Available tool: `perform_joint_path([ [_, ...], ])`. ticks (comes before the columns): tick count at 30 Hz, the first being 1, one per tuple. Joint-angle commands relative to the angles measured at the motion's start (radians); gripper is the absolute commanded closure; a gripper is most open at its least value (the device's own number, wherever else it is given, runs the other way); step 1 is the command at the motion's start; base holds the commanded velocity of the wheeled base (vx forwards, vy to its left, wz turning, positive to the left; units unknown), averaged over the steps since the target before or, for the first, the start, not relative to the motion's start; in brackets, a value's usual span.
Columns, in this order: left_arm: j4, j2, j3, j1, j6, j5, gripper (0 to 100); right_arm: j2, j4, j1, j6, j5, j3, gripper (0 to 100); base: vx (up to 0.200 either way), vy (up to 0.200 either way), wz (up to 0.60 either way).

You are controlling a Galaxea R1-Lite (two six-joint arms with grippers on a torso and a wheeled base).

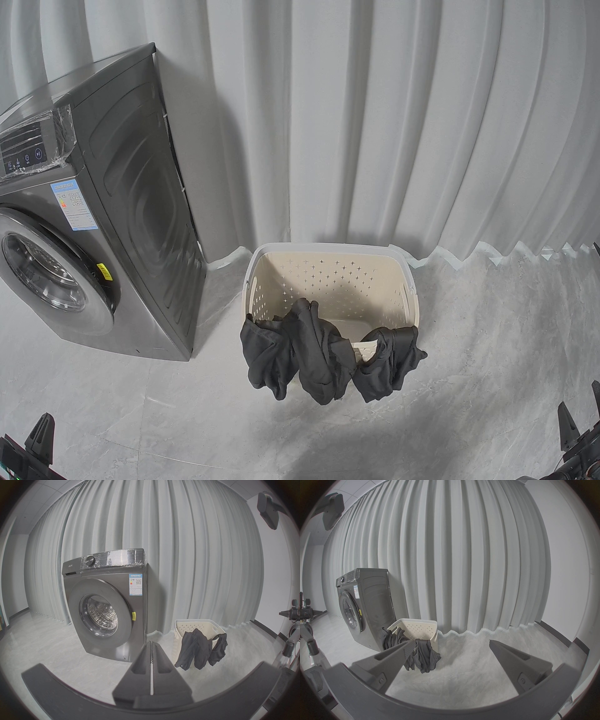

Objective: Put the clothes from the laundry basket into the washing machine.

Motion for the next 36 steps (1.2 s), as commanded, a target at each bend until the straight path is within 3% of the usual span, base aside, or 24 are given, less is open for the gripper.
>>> perform_joint_path([
  [1,0.000,-0.018,0.016,0.000,-0.001,0.000,100,-0.016,0.000,0.000,0.000,0.000,0.018,0,0.000,0.000,0.00],
  [9,0.000,-0.018,0.016,0.000,-0.003,-0.001,100,-0.016,0.000,0.000,0.000,-0.001,0.018,0,0.000,0.000,0.00],
  [18,0.000,-0.018,0.016,0.000,-0.001,-0.001,100,-0.016,0.000,0.000,0.000,0.000,0.018,0,0.200,0.000,0.00],
  [30,0.000,-0.018,0.016,0.000,0.000,-0.003,100,-0.016,0.000,0.000,0.000,0.000,0.018,0,0.000,0.000,0.00],
  [36,0.000,-0.018,0.016,0.000,0.000,-0.003,100,-0.016,0.000,0.000,0.000,0.000,0.018,0,0.200,0.000,0.00],
])
